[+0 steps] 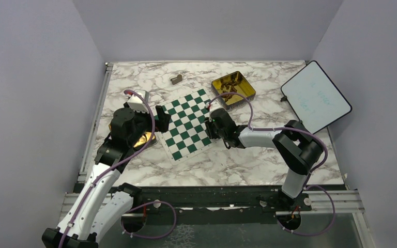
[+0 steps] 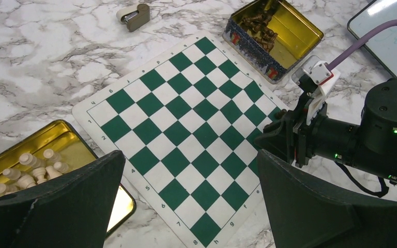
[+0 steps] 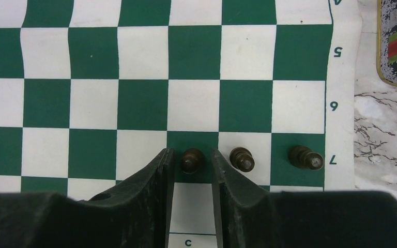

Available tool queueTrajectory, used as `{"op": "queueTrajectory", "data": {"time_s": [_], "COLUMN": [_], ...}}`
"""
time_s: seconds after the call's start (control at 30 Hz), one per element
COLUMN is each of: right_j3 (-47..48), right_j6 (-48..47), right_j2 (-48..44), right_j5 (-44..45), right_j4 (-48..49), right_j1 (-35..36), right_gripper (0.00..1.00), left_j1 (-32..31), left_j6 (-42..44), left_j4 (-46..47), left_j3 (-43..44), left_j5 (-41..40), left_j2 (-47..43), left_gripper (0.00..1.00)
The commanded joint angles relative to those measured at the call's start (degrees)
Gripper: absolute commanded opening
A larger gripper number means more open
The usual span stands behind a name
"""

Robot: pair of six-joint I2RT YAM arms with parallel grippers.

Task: Set up the chess pieces on the board
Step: Place the chess piece on the chessboard, then pick up the chess piece from the storage box.

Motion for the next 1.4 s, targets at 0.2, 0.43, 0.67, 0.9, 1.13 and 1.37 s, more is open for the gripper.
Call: {"op": "queueTrajectory", "data": {"time_s": [0.2, 0.43, 0.67, 0.9, 1.13, 1.37], "right_j3": [4.3, 8.3, 13.5, 20.1, 28.7, 36.7], "right_j6": [-2.1, -4.8, -6.5, -5.8, -5.5, -5.6], "right_j2": [-5.0, -9.8, -8.0, -1.4, 9.2, 17.7], "right_j5": [2.5, 6.3, 6.9, 3.6, -2.7, -7.7], "right_j4": [-4.6, -6.6, -6.7, -6.8, -7.4, -7.1], "right_j1": [0.3, 0.1, -5.9, -16.2, -22.6, -23.1], "right_gripper": [0.46, 0.48, 0.44, 0.39, 0.35, 0.32], "left_j1": [-0.2, -0.3, -0.4, -1.0, -2.1, -2.6], "left_j6": [0.1, 0.0, 0.0, 0.0, 0.2, 0.3], "left_j4": [0.6, 0.7, 0.8, 0.8, 0.9, 0.8], "left_j3": [-0.5, -0.5, -0.7, -0.7, -0.7, -0.7], "left_j5": [0.5, 1.1, 1.2, 1.7, 1.2, 0.8], "left_j2": [0.0, 1.0, 0.3, 0.3, -0.2, -0.5], "left_gripper": [0.99, 0.99, 0.99, 0.99, 0.99, 0.99]}}
